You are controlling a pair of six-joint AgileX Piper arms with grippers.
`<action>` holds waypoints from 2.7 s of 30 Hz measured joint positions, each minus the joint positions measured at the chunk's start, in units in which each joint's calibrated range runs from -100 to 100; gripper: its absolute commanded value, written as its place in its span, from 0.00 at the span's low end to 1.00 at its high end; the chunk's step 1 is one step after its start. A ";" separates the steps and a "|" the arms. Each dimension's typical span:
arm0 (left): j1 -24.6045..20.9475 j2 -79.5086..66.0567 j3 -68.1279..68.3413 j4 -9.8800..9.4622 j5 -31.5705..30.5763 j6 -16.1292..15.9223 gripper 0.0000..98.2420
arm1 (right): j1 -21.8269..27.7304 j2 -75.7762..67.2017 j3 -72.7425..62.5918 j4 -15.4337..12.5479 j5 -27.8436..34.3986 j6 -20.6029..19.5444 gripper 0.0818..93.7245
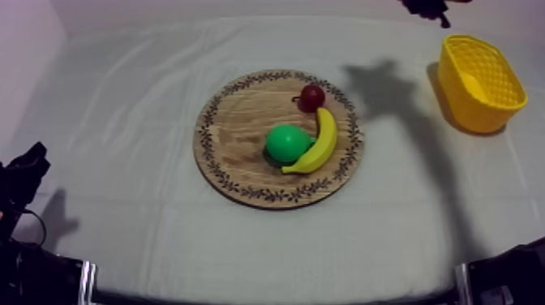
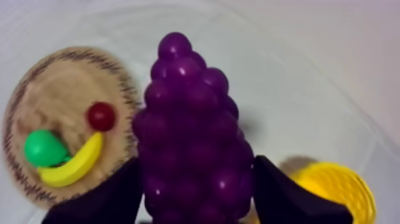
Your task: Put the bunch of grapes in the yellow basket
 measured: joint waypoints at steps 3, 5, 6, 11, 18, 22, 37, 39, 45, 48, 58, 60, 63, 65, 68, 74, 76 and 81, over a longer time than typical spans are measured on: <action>0.00 0.00 0.00 0.00 -0.07 0.00 0.00 | 3.16 1.01 0.00 -0.11 -1.86 -0.30 0.42; 0.00 0.00 0.00 0.00 -0.07 0.00 0.00 | 5.29 1.82 0.07 -0.11 -3.17 -0.30 0.42; 0.00 0.00 0.00 0.00 -0.07 0.00 0.00 | 6.28 2.27 0.22 -0.11 -3.86 -0.33 0.42; 0.00 0.00 0.00 0.00 -0.07 0.00 0.00 | 10.11 4.11 2.56 0.56 -8.15 -0.56 0.45; 0.00 0.00 0.00 0.00 -0.07 0.00 0.00 | 11.89 6.32 7.37 1.28 -13.94 -0.76 0.54; 0.00 0.00 0.00 0.00 -0.07 0.00 0.00 | 12.17 8.20 8.27 1.80 -16.04 -1.56 0.76; 0.00 0.00 0.00 0.00 -0.07 0.00 0.00 | 12.05 1.22 10.67 2.96 -12.18 -3.91 0.79; 0.00 0.00 0.00 0.00 -0.07 0.00 0.00 | 12.32 -1.89 12.35 2.58 -11.57 -3.41 0.73; 0.00 0.00 0.00 0.00 -0.07 0.00 0.00 | 13.10 -13.32 18.76 0.20 -10.40 -1.63 0.54; 0.00 0.00 0.00 0.00 -0.07 0.00 0.00 | 13.36 -19.91 22.47 -0.54 -9.46 -1.59 0.45; 0.00 0.00 0.00 0.00 -0.07 0.00 0.00 | 9.92 -46.39 38.05 0.84 -8.16 -3.82 0.22; 0.00 0.00 0.00 0.00 -0.07 0.00 0.00 | 8.25 -50.93 41.01 2.12 -8.35 -5.37 0.15; 0.00 0.00 0.00 0.00 -0.07 0.00 0.00 | 5.33 -57.61 45.29 4.69 -9.61 -7.89 0.09; 0.00 0.00 0.00 0.00 -0.07 0.00 0.00 | 3.66 -61.91 48.23 6.26 -11.11 -9.73 0.08; 0.00 0.00 0.00 0.00 -0.07 0.00 0.00 | 1.83 -67.82 53.71 7.78 -14.13 -12.80 0.06; 0.00 0.00 0.00 0.00 -0.07 0.00 0.00 | 1.32 -78.02 67.28 9.13 -20.97 -16.76 0.02; 0.00 0.00 0.00 0.00 -0.07 0.00 0.00 | 1.24 -81.51 71.61 9.26 -22.48 -17.27 0.02; 0.00 0.00 0.00 0.00 -0.07 0.00 0.00 | 1.41 -88.80 81.57 9.75 -22.34 -17.42 0.01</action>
